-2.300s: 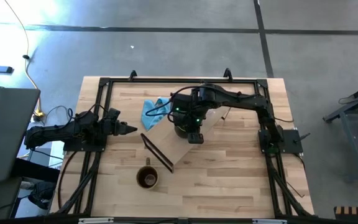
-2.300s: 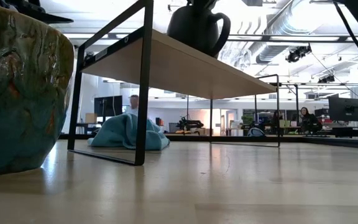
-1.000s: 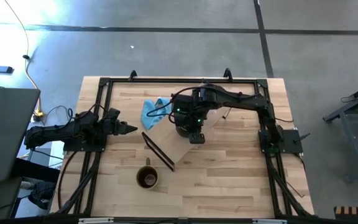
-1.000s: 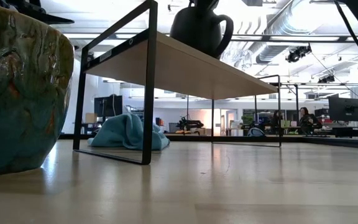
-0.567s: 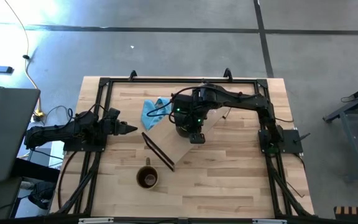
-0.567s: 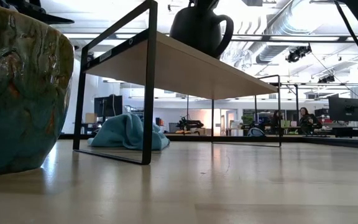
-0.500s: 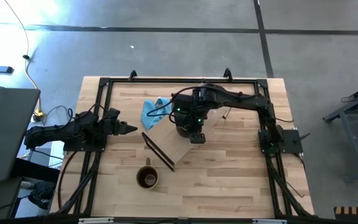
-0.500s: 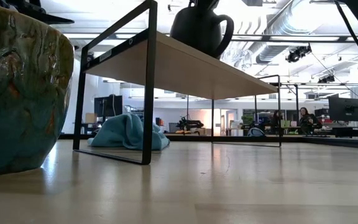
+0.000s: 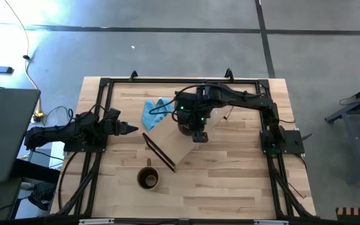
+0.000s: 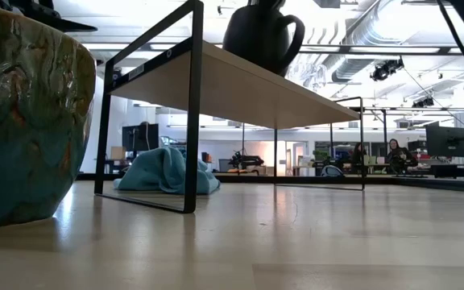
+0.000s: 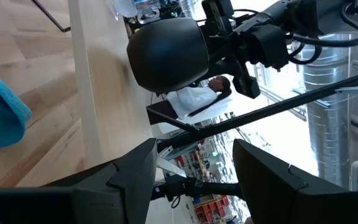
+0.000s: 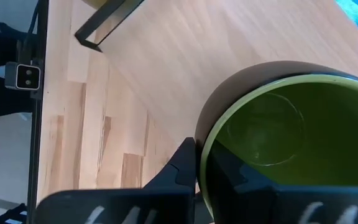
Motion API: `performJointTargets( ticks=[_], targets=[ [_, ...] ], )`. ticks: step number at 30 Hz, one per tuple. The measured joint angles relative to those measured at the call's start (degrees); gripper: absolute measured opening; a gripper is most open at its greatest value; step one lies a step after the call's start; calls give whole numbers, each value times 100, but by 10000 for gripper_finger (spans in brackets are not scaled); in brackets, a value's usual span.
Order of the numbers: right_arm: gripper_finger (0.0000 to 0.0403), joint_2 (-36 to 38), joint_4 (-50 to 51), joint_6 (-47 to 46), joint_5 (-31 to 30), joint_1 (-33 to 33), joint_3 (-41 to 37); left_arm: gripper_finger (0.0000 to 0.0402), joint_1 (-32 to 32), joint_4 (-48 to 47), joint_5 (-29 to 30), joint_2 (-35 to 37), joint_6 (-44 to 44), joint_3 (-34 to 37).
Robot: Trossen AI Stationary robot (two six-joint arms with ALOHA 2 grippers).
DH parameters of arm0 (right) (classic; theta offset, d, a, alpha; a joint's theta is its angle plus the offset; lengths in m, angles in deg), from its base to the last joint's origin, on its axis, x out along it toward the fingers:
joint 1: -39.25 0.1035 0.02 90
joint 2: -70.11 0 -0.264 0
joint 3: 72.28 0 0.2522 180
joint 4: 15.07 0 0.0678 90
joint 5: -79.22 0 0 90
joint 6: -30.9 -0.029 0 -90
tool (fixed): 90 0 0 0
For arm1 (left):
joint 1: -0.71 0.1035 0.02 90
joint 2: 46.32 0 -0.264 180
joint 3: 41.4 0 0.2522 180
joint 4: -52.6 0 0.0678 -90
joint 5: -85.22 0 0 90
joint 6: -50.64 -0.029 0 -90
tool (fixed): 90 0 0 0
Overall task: Stack small to large cups/mugs on shelf
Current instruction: Put the black mug on the shelf
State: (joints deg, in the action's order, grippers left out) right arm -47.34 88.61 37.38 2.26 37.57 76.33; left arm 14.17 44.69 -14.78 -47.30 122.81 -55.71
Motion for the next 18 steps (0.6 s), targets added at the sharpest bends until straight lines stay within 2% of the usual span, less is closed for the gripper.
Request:
performJointTargets(
  ticks=[10,18],
  targets=[
    [0,0,-33,101,-74,-201,7,200,2,2,0,-2,10,0],
    [0,-20,-88,151,94,-211,11,200,0,2,0,-2,-32,0]
  ],
)
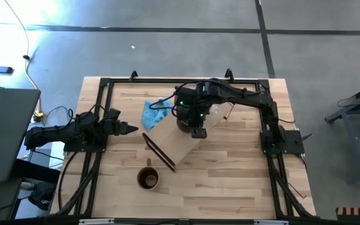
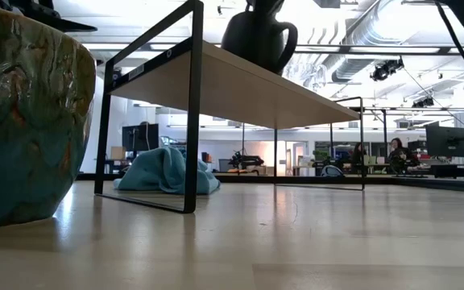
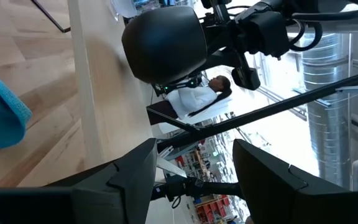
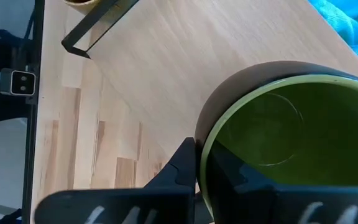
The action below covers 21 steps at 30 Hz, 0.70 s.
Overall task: Stack small to large cups/mugs on shelf
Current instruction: Put the black mug on the shelf
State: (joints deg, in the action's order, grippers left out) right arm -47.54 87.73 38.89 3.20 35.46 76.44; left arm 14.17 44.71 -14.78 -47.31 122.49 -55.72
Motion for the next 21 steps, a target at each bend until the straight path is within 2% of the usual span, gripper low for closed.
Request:
performJointTargets(
  ticks=[21],
  targets=[
    [0,-22,37,2,129,-109,-81,200,1,0,-2,2,0,0]
  ],
)
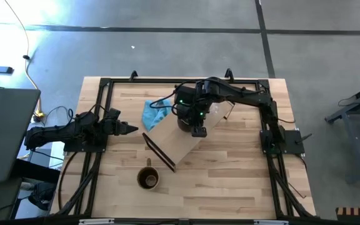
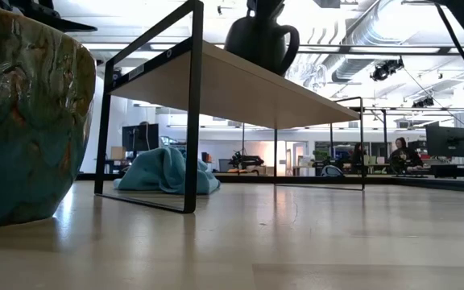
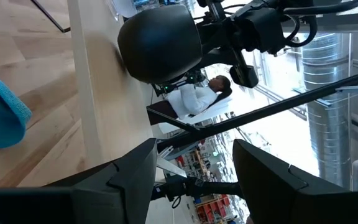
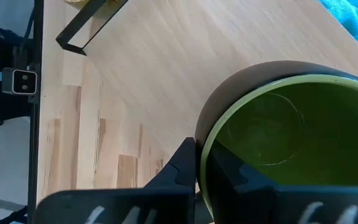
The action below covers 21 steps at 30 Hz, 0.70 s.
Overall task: Stack small to large cups/mugs on shelf
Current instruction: Put the black mug on the shelf
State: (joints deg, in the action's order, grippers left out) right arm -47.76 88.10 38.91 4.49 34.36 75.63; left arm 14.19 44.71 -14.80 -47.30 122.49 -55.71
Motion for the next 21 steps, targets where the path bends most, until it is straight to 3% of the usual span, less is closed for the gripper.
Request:
performJointTargets(
  ticks=[21],
  targets=[
    [0,-85,42,-7,37,-11,-2,200,-2,0,-153,-2,4,0]
  ],
)
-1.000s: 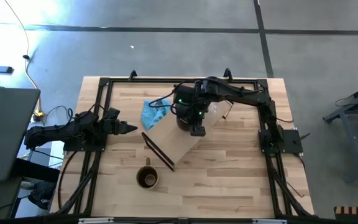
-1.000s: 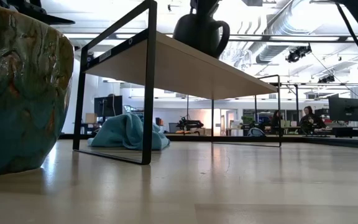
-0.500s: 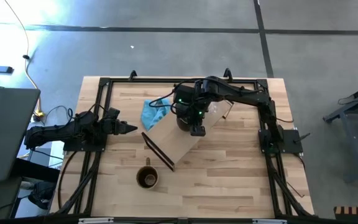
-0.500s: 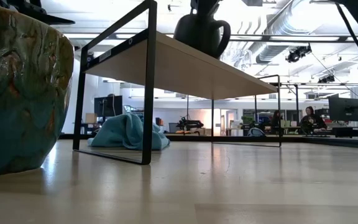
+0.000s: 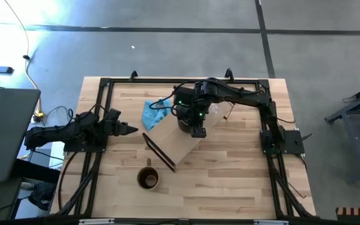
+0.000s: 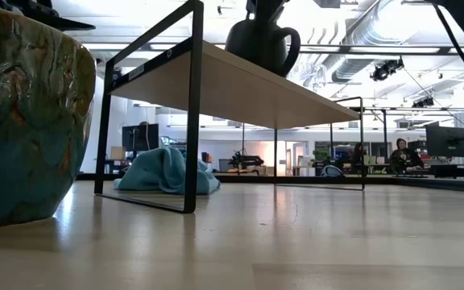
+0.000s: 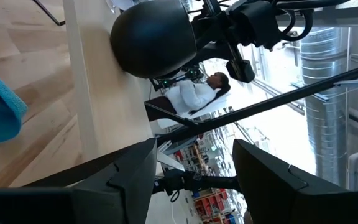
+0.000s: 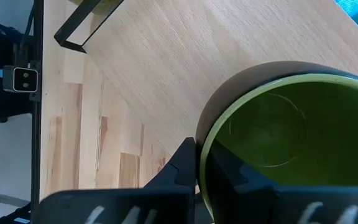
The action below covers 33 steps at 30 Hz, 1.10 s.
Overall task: Stack small to large cups/mugs on shelf
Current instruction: Put the black mug on the shelf, then put the green mug on the shelf
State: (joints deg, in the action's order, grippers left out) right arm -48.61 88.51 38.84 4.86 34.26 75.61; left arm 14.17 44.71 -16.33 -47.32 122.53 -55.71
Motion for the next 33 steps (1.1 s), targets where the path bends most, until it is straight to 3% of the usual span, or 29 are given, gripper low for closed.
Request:
performJointTargets(
  ticks=[14,33],
  targets=[
    [71,-13,13,-54,-24,-24,4,200,0,0,0,0,-2,0],
    [118,62,-90,-167,-22,-61,7,200,0,1,22,0,-2,0]
  ],
)
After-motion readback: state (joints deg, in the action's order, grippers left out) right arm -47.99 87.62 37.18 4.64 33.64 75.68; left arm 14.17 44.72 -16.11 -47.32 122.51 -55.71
